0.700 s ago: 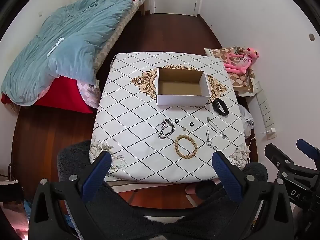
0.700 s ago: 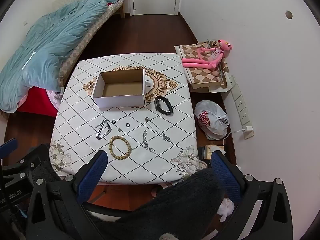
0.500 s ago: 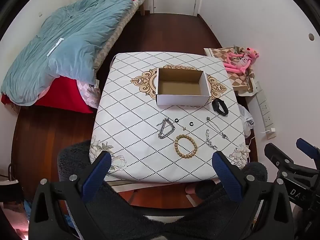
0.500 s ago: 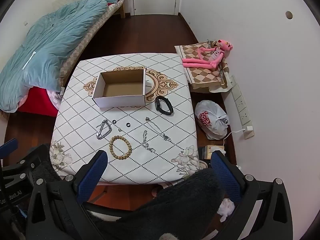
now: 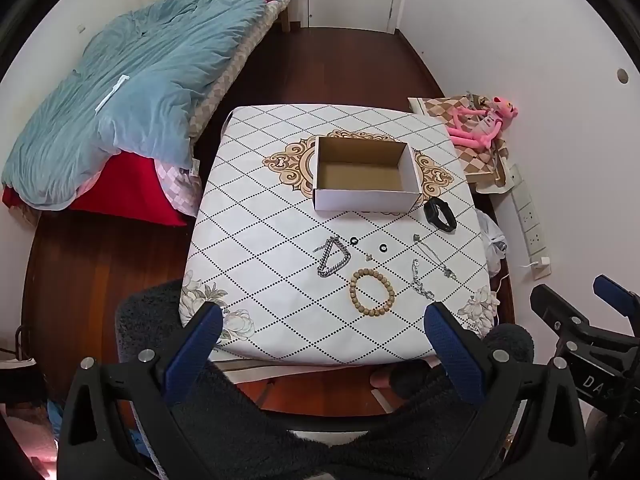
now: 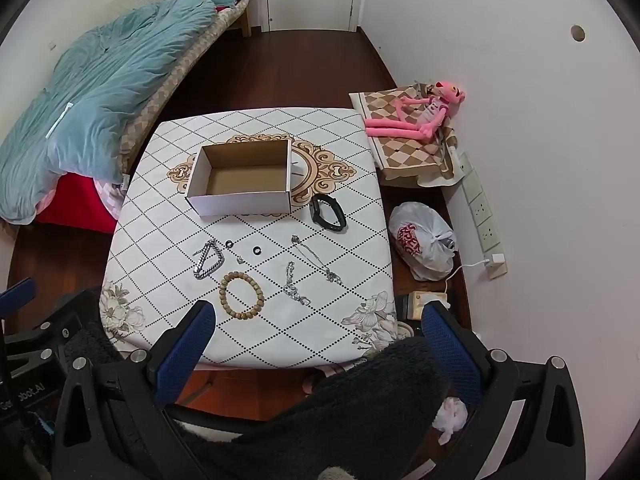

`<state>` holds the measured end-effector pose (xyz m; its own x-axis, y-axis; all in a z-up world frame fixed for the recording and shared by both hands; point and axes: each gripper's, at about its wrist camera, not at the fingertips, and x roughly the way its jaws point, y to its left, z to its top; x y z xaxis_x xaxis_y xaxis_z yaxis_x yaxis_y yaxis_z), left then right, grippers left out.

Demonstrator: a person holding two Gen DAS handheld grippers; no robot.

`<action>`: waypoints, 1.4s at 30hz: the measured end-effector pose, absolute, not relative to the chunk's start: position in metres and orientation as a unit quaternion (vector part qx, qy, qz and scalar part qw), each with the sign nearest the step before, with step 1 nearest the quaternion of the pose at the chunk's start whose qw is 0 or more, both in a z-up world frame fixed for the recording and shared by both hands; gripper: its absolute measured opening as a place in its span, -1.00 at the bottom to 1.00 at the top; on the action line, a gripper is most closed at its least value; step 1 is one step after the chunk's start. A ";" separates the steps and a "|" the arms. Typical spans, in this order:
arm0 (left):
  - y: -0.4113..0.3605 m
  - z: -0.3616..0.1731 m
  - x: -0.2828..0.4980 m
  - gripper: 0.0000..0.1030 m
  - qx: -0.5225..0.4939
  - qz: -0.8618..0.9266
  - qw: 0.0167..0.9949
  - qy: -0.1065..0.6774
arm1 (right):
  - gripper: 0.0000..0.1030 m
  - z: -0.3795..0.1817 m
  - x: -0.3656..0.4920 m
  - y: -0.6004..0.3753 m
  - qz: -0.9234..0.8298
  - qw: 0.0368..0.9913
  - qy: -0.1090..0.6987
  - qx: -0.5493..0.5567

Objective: Organize jewelry

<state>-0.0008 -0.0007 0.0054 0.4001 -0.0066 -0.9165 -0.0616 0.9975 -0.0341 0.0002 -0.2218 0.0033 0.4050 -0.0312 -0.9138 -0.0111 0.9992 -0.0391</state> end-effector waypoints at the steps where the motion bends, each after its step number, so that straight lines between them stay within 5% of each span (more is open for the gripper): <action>1: -0.001 0.006 -0.001 0.99 -0.031 0.016 0.836 0.547 | 1.00 0.005 0.000 -0.222 -0.006 0.838 0.545 -0.020; 42: 0.001 0.002 -0.005 0.99 -0.041 0.009 0.834 0.550 | 1.00 0.008 0.001 -0.225 -0.013 0.841 0.541 -0.028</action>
